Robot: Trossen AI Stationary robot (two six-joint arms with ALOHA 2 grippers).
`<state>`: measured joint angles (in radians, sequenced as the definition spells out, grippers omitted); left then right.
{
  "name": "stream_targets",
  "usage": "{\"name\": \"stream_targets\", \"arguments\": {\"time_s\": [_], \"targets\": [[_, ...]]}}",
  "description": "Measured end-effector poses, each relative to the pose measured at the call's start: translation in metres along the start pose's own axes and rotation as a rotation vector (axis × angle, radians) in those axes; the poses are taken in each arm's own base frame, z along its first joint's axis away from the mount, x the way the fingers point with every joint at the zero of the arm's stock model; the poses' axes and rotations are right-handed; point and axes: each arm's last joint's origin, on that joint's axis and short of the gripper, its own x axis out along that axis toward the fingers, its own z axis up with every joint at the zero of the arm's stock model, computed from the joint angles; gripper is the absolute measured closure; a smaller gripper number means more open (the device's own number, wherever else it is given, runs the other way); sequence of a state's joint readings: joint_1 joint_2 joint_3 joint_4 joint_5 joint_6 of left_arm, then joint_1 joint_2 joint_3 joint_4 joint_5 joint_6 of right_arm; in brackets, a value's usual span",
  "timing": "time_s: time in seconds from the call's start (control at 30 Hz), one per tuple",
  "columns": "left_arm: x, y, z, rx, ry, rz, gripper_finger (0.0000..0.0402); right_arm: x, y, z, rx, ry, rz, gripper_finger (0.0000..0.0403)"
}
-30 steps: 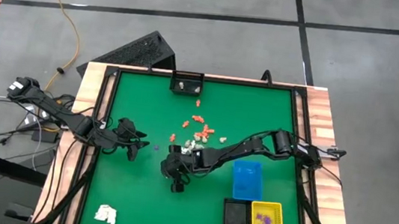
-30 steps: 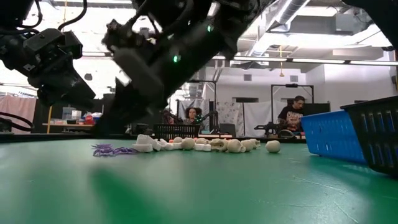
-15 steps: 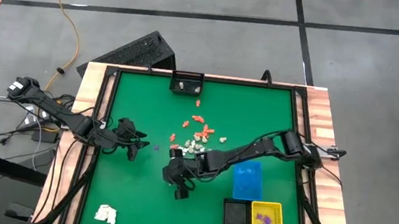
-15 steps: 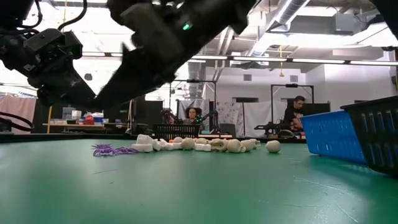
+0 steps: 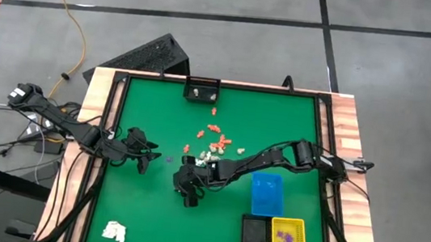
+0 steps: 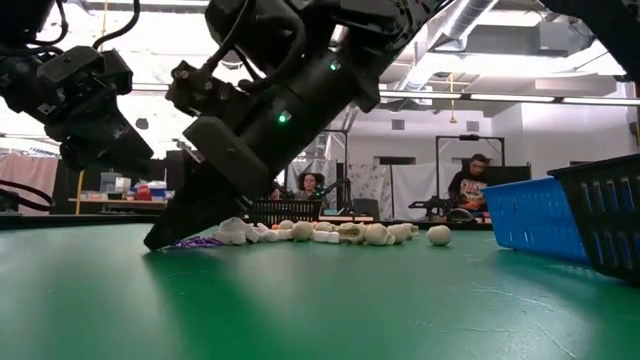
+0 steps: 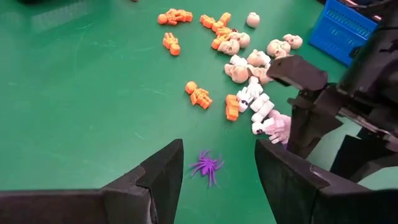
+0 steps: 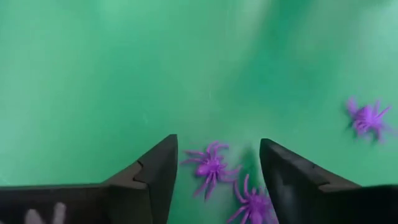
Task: Sort Halloween decoration
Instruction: Put the purple spider toy into the yellow bin
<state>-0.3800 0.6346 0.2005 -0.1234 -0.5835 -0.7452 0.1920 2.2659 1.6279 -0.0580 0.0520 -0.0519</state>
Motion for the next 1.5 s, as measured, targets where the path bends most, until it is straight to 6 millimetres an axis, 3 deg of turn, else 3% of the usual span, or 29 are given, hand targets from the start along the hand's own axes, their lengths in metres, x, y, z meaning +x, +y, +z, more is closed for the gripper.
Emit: {"name": "stream_targets", "arguments": {"time_s": [0.27, 0.6, 0.77, 1.13, 1.5], "targets": [[0.0, 0.0, 0.0, 0.0, 0.0, 0.0, 0.0213, 0.012, 0.001, -0.013, 0.043, 0.053, -0.002, 0.0198], [0.0, 0.0, 0.0, -0.001, 0.0, -0.001, 0.0213, 0.012, 0.003, -0.017, 0.055, 0.09, -0.006, 0.033], [0.0, 0.0, 0.0, -0.001, 0.001, -0.001, 0.0213, 0.012, 0.003, -0.018, 0.072, 0.092, -0.005, 0.037], [0.0, 0.0, 0.0, -0.005, 0.001, -0.001, 0.0213, 0.005, 0.004, -0.011, 0.073, 0.074, 0.004, 0.0384], [0.0, 0.0, 0.0, -0.012, 0.003, -0.005, 0.0213, -0.034, 0.006, 0.017, 0.058, 0.037, 0.019, 0.04]]}}
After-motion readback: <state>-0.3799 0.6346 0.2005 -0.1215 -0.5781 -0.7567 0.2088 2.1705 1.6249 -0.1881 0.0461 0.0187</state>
